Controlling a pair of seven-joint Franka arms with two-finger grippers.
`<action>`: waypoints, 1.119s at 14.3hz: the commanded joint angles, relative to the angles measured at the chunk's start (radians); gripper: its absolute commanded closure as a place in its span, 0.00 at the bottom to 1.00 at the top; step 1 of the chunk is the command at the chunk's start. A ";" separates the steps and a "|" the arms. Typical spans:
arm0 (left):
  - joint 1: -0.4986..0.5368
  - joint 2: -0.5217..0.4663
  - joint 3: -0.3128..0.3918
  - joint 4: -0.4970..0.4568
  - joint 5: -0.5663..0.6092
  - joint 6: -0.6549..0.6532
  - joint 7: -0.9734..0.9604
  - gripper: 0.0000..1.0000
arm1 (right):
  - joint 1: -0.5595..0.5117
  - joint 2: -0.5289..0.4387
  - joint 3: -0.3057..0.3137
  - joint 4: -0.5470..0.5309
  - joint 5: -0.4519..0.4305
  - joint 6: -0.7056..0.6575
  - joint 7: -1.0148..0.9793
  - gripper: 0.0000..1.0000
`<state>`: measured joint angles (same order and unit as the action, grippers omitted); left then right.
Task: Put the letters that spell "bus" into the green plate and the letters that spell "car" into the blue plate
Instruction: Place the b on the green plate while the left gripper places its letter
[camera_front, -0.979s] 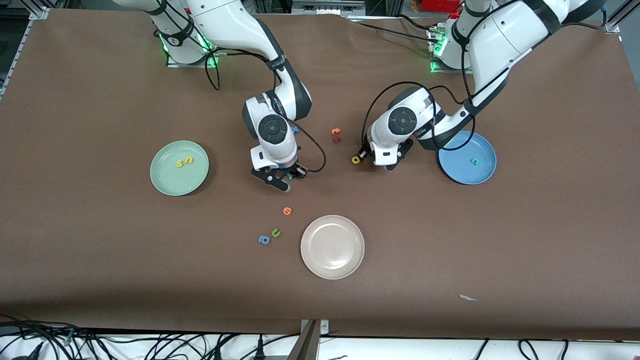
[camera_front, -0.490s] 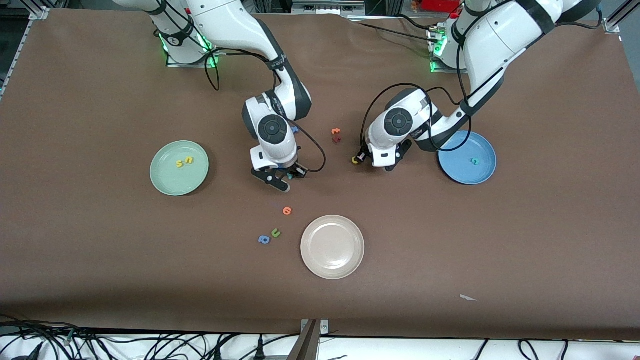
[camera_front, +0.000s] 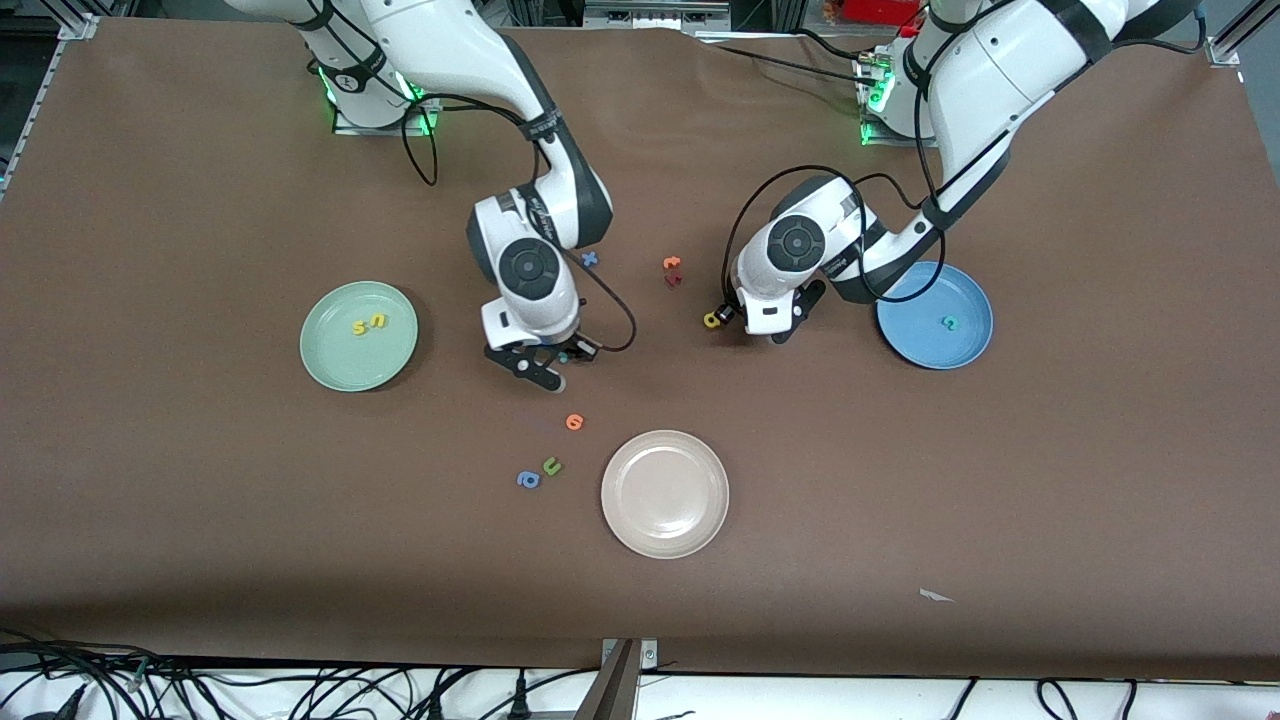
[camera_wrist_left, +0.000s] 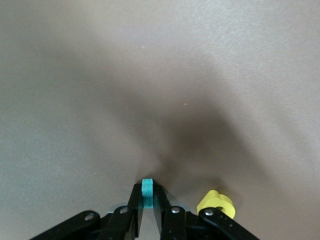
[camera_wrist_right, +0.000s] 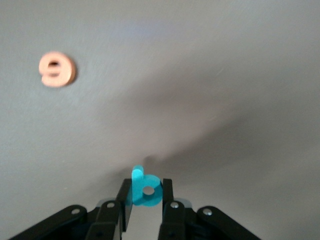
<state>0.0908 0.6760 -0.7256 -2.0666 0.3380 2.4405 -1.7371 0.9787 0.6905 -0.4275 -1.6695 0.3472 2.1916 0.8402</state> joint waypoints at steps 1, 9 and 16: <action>-0.008 0.005 0.026 0.029 0.039 0.012 0.051 1.00 | 0.008 -0.084 -0.109 -0.004 0.004 -0.159 -0.194 0.98; 0.370 -0.130 -0.147 0.026 0.030 -0.254 0.567 1.00 | -0.003 -0.103 -0.387 -0.123 0.013 -0.236 -0.861 0.98; 0.880 -0.135 -0.377 -0.078 0.044 -0.443 1.014 1.00 | -0.103 -0.083 -0.413 -0.326 0.072 -0.138 -1.144 0.96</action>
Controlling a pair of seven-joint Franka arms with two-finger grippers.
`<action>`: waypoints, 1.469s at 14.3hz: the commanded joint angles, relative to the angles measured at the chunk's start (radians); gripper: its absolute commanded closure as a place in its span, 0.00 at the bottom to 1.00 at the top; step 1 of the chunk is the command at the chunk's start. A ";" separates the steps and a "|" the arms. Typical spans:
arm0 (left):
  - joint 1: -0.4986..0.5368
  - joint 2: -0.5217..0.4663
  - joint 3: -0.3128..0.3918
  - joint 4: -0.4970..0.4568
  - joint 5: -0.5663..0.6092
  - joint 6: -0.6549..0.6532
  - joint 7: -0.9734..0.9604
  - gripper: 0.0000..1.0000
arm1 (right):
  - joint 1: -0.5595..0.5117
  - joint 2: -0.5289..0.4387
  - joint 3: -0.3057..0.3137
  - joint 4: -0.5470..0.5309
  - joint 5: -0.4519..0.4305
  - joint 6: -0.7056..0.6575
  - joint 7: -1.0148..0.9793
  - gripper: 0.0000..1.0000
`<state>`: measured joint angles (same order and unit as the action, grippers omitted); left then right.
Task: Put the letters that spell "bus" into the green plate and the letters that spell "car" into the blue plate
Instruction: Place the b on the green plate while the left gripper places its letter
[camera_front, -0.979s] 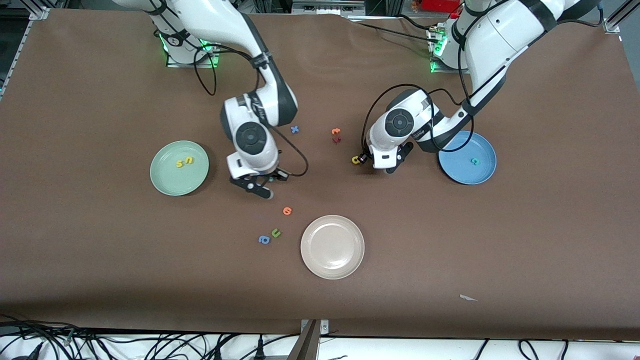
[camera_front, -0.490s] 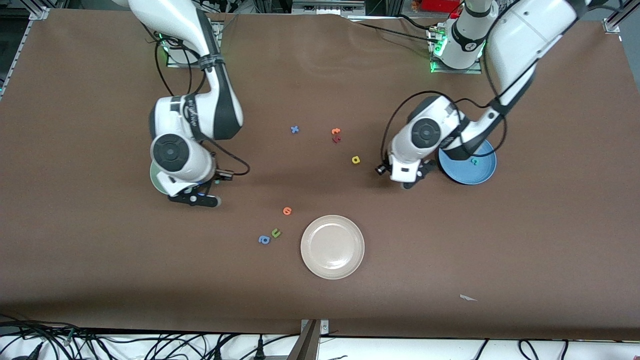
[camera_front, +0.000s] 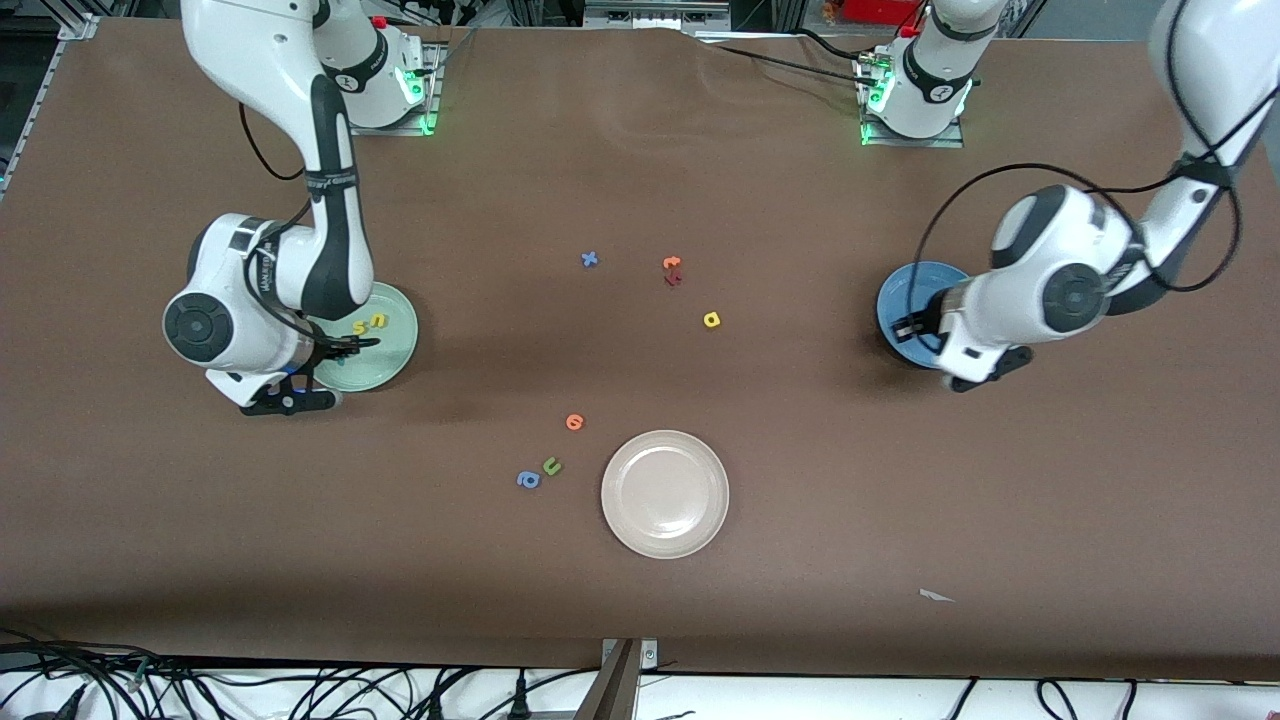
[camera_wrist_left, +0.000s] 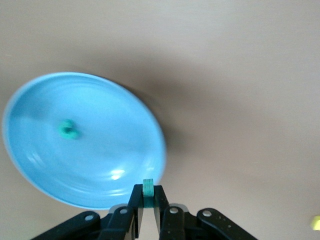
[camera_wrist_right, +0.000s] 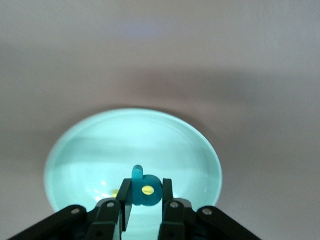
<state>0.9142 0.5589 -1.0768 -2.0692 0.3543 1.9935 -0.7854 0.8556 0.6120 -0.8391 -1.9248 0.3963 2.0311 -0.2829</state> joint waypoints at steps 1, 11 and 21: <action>0.064 -0.017 -0.025 -0.104 0.061 0.005 0.075 1.00 | 0.020 -0.003 0.000 -0.089 0.022 0.034 -0.021 0.95; 0.172 -0.001 -0.026 -0.166 0.144 0.011 0.075 0.00 | 0.036 0.011 -0.005 0.003 0.022 -0.047 -0.002 0.00; -0.156 0.016 -0.103 -0.077 0.063 0.238 -0.309 0.00 | 0.028 0.012 -0.005 0.078 0.019 -0.086 -0.004 0.00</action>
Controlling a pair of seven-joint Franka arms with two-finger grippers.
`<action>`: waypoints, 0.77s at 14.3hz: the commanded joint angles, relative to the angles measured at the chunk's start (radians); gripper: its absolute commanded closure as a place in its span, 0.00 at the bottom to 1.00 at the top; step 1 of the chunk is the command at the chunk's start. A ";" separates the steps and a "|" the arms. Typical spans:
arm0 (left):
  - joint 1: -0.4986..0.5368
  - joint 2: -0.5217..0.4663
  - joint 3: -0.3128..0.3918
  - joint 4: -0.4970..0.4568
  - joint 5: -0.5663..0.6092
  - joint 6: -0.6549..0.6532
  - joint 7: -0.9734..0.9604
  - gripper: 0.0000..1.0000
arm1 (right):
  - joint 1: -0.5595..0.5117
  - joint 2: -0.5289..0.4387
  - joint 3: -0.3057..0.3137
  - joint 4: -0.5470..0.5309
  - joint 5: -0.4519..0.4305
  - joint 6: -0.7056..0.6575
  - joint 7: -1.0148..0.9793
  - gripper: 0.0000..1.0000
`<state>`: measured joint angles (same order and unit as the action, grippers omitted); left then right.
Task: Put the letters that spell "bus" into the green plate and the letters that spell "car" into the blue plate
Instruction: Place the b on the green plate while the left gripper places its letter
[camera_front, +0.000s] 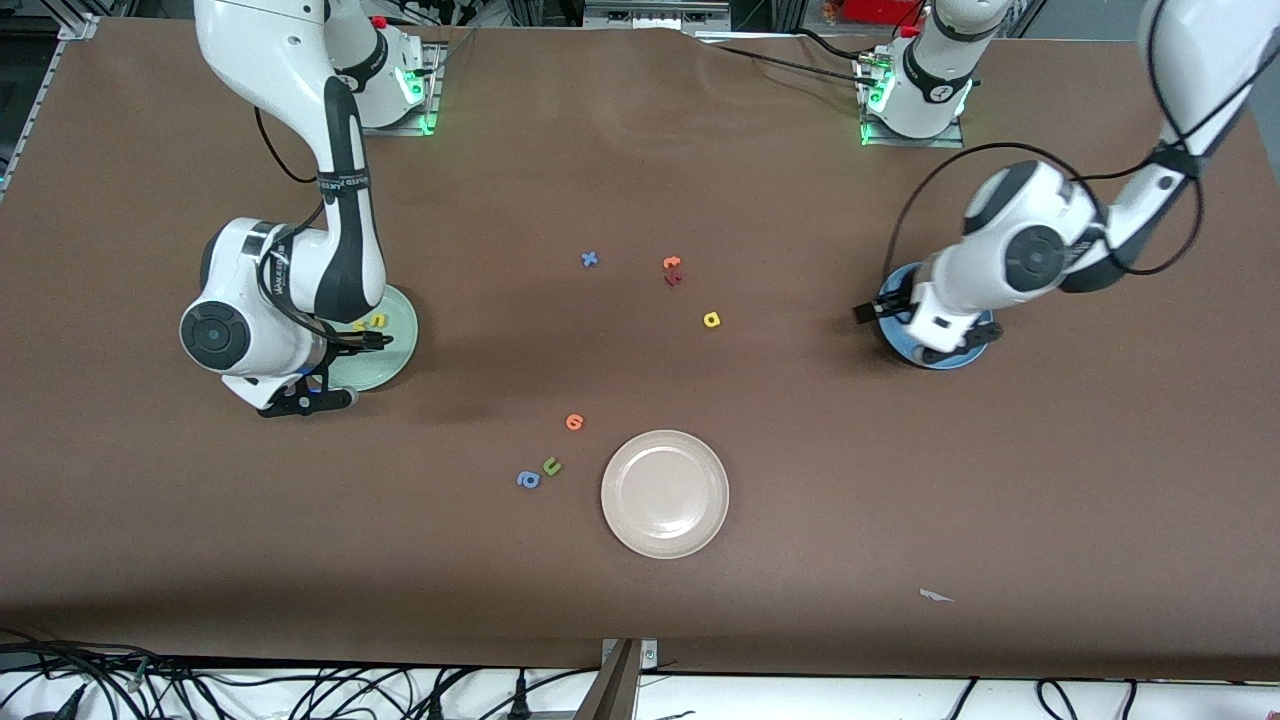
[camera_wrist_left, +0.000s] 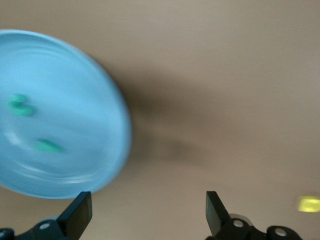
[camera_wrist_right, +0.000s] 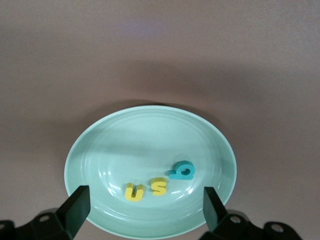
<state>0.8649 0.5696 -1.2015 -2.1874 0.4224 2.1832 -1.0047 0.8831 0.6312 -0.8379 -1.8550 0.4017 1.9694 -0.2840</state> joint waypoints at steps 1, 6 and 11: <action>-0.157 0.016 0.028 0.060 -0.005 0.062 -0.116 0.00 | 0.000 -0.005 -0.006 0.007 0.014 -0.024 -0.003 0.00; -0.569 0.070 0.290 0.224 -0.005 0.098 -0.241 0.00 | -0.001 -0.004 -0.006 0.005 0.014 -0.024 -0.004 0.00; -0.756 0.099 0.441 0.273 -0.020 0.101 -0.302 0.02 | 0.002 -0.022 -0.019 0.052 0.016 -0.061 -0.006 0.00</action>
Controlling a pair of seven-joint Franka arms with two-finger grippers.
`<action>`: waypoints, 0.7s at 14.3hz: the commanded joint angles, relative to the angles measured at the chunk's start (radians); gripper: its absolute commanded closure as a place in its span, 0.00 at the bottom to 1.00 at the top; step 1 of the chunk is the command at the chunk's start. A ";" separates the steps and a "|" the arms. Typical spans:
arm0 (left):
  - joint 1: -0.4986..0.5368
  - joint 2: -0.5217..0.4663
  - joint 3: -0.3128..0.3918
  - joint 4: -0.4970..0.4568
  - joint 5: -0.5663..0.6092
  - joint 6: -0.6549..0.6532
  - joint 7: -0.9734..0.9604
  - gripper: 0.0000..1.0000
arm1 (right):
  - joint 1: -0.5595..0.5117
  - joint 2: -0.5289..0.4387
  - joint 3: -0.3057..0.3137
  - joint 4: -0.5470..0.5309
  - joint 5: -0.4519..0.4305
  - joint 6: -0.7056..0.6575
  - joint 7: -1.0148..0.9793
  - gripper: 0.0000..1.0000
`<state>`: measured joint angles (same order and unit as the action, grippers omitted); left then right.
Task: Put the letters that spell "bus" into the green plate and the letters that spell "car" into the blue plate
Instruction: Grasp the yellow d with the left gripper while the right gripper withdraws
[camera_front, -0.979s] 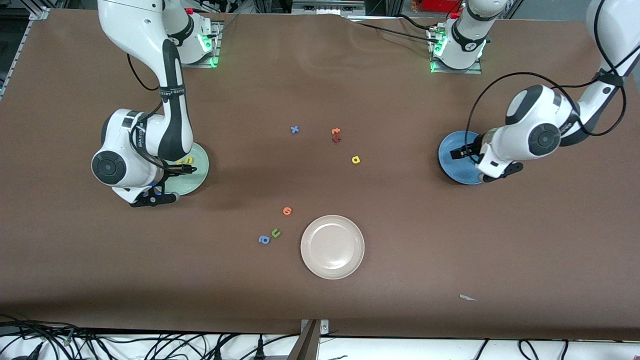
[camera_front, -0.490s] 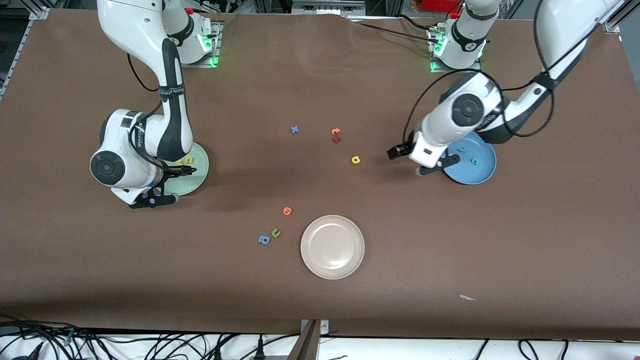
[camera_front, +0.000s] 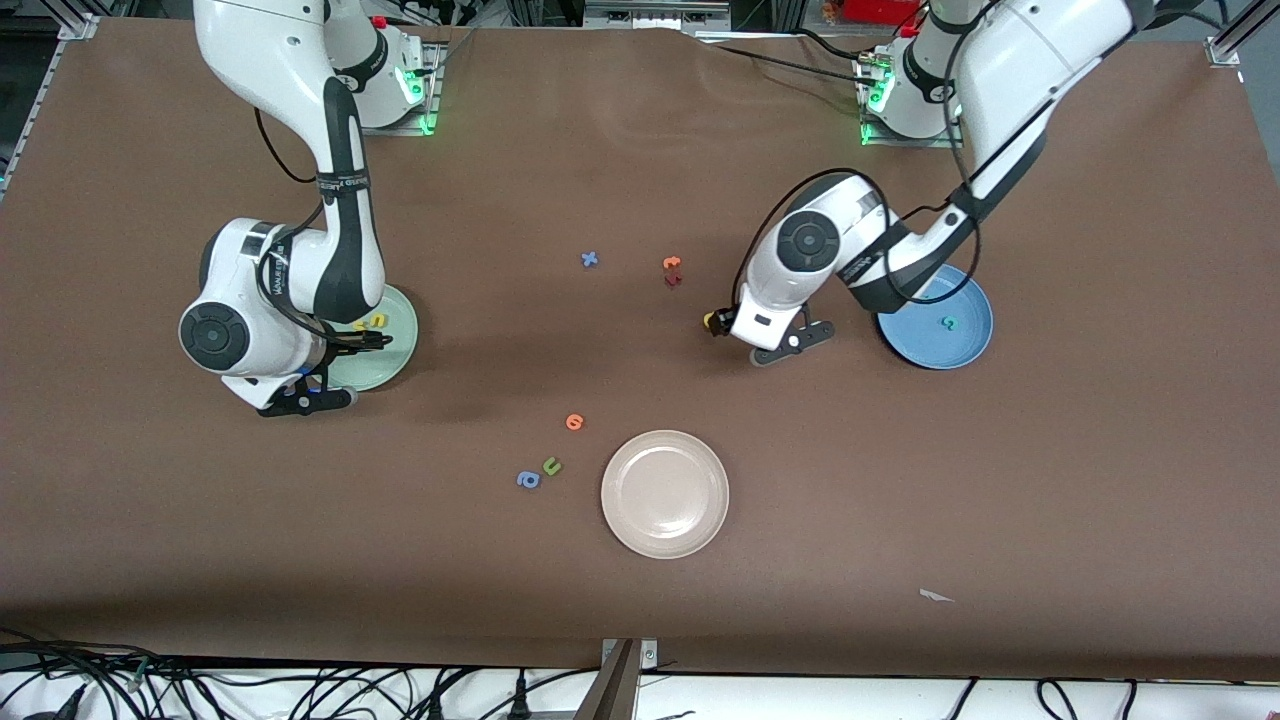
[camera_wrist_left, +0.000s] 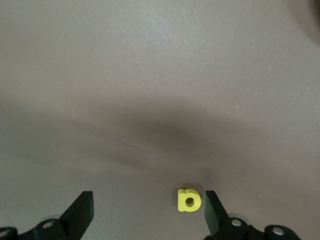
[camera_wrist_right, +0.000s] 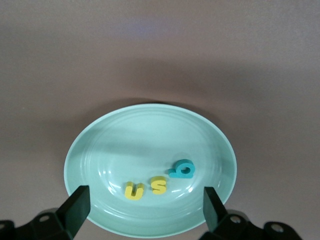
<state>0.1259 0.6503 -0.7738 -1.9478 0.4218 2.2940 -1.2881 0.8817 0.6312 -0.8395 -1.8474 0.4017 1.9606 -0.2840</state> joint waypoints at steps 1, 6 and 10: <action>-0.031 0.035 0.013 0.035 -0.020 -0.010 -0.040 0.02 | 0.003 -0.022 -0.033 0.086 0.016 -0.090 -0.003 0.00; -0.087 0.124 0.018 0.128 -0.017 -0.008 -0.100 0.02 | 0.000 -0.022 -0.162 0.330 0.016 -0.328 -0.009 0.00; -0.189 0.153 0.096 0.150 -0.011 -0.007 -0.128 0.07 | 0.002 -0.050 -0.312 0.422 0.089 -0.468 -0.011 0.00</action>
<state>-0.0020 0.7787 -0.7292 -1.8350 0.4216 2.2942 -1.4010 0.8836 0.5932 -1.0815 -1.4625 0.4312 1.5637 -0.2848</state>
